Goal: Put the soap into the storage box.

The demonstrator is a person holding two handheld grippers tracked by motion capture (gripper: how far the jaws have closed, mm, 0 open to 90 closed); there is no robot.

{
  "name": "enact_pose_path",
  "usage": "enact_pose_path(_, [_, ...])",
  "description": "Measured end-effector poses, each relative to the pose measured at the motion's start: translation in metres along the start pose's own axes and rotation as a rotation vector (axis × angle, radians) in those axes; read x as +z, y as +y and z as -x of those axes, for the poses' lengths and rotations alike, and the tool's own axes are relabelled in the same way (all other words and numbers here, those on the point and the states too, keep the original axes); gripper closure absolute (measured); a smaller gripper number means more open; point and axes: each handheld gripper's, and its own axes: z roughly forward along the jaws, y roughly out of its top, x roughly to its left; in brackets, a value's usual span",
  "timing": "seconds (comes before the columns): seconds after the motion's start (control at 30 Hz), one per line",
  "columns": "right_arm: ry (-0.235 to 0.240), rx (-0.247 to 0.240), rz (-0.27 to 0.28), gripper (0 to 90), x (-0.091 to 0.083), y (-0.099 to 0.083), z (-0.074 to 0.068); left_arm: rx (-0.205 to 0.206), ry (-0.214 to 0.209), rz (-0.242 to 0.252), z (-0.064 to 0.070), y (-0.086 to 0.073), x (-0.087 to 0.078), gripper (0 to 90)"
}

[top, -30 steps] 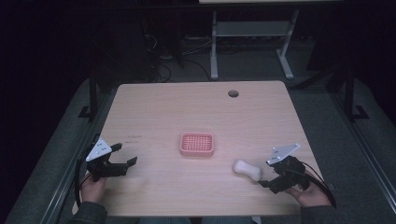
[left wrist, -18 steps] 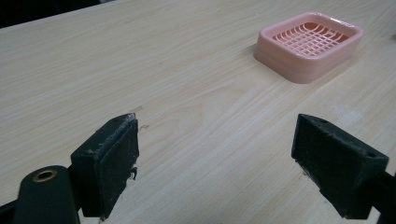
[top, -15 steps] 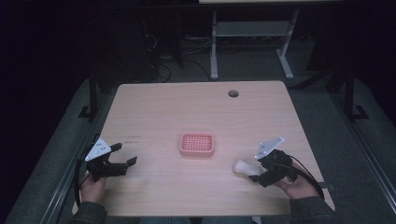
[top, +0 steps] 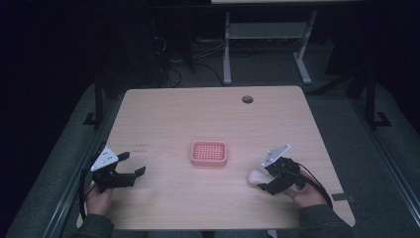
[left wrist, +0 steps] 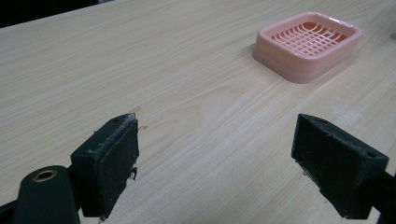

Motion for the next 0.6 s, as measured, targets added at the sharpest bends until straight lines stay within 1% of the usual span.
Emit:
enact_pose_path(0.07, [0.007, 0.002, -0.006, 30.6, 0.003, 0.0, 0.0, 0.0, -0.002, 0.001, 0.0, 0.0, 0.0, 14.4])
enact_pose_path(0.23, [-0.008, -0.006, -0.015, 34.3, 0.007, 0.003, 0.0, 0.021, -0.004, -0.011, 0.001, 0.001, 0.001, 14.3])
enact_pose_path(0.33, [-0.007, -0.003, -0.008, 37.5, 0.008, 0.002, 0.0, 0.02, -0.003, -0.005, 0.001, 0.001, 0.001, 14.4])
enact_pose_path(0.47, [-0.007, 0.011, -0.021, 38.9, 0.012, -0.002, 0.002, 0.017, -0.005, -0.004, 0.001, 0.001, 0.001, 14.4])
enact_pose_path(0.53, [-0.005, 0.01, -0.021, 41.2, 0.014, -0.004, 0.002, 0.019, -0.008, -0.004, 0.002, 0.001, 0.001, 14.4])
enact_pose_path(0.6, [-0.006, 0.009, -0.021, 41.6, 0.015, -0.004, 0.002, 0.024, -0.006, -0.004, 0.002, 0.001, 0.002, 14.4])
